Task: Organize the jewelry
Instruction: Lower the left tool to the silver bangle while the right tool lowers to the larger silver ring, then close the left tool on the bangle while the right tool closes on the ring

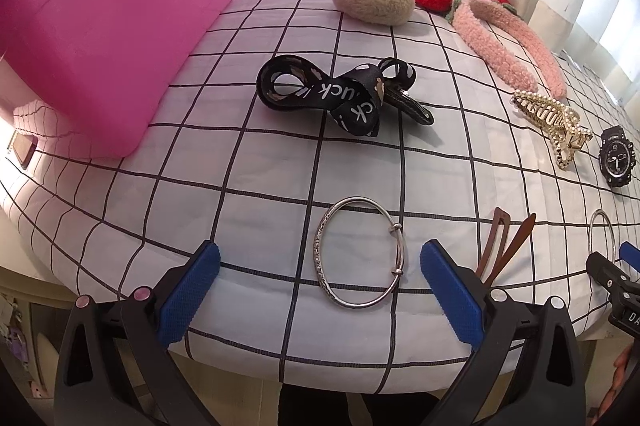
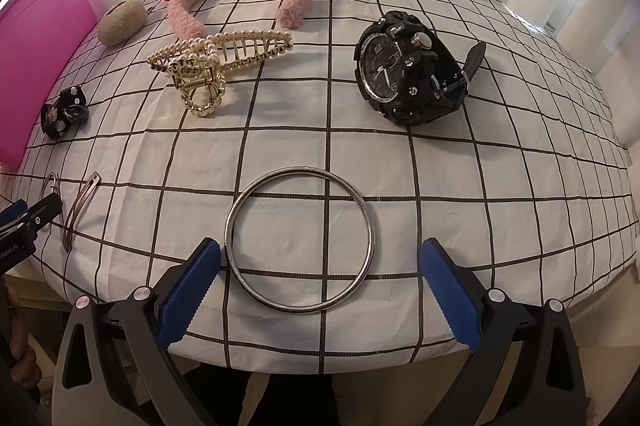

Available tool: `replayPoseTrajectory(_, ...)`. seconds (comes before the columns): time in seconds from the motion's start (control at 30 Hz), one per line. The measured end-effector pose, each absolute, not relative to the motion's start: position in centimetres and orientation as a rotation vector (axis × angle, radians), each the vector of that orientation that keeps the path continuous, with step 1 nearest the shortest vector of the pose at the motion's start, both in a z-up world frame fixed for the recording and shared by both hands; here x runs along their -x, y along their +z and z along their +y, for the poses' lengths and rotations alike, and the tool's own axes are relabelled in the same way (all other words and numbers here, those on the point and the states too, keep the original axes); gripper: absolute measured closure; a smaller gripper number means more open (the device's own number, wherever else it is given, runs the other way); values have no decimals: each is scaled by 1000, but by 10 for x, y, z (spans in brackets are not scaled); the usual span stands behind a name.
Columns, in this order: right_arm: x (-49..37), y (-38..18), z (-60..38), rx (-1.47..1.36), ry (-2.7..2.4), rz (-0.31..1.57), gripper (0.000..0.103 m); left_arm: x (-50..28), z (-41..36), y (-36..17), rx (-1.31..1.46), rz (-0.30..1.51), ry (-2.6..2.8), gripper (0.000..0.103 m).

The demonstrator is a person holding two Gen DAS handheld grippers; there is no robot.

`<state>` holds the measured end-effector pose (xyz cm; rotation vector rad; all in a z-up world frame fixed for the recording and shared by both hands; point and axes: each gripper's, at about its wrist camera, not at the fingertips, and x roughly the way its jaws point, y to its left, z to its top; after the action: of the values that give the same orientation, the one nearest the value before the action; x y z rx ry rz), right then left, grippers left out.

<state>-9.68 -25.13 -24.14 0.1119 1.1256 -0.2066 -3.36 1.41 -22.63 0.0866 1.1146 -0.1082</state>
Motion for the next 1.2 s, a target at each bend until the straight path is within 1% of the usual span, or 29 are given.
replayPoseTrajectory(0.2, 98, -239, -252, -106, -189, 1133, 9, 32, 12, -222, -111, 1118, -119, 6)
replayPoseTrajectory(0.3, 97, -238, -250, -97, -163, 1145, 10, 29, 13, -220, -92, 1127, -134, 12)
replayPoseTrajectory(0.33, 97, -237, -250, -95, -158, 1146, 11, 30, 12, -218, -96, 1120, -146, 18)
replayPoseTrajectory(0.37, 98, -236, -250, -92, -155, 1143, 16, 31, 9, -217, -104, 1114, -157, 21)
replayPoseTrajectory(0.4, 99, -235, -250, -88, -150, 1136, 25, 34, 7, -215, -112, 1106, -172, 29)
replayPoseTrajectory(0.43, 100, -233, -248, -80, -143, 1127, 32, 36, 4, -213, -120, 1099, -187, 39)
replayPoseTrajectory(0.47, 99, -232, -246, -68, -139, 1131, 33, 37, 1, -212, -131, 1092, -203, 44)
replayPoseTrajectory(0.53, 97, -233, -247, -75, -134, 1132, 33, 40, -5, -210, -145, 1083, -235, 62)
replayPoseTrajectory(0.6, 97, -233, -248, -77, -130, 1129, 33, 42, -8, -209, -161, 1079, -237, 62)
replayPoseTrajectory(0.8, 99, -231, -250, -112, -114, 1117, 34, 38, 2, -204, -89, 1088, -249, 62)
replayPoseTrajectory(1.2, 95, -206, -242, -121, -69, 1066, 34, 40, 7, -171, -63, 1014, -263, 62)
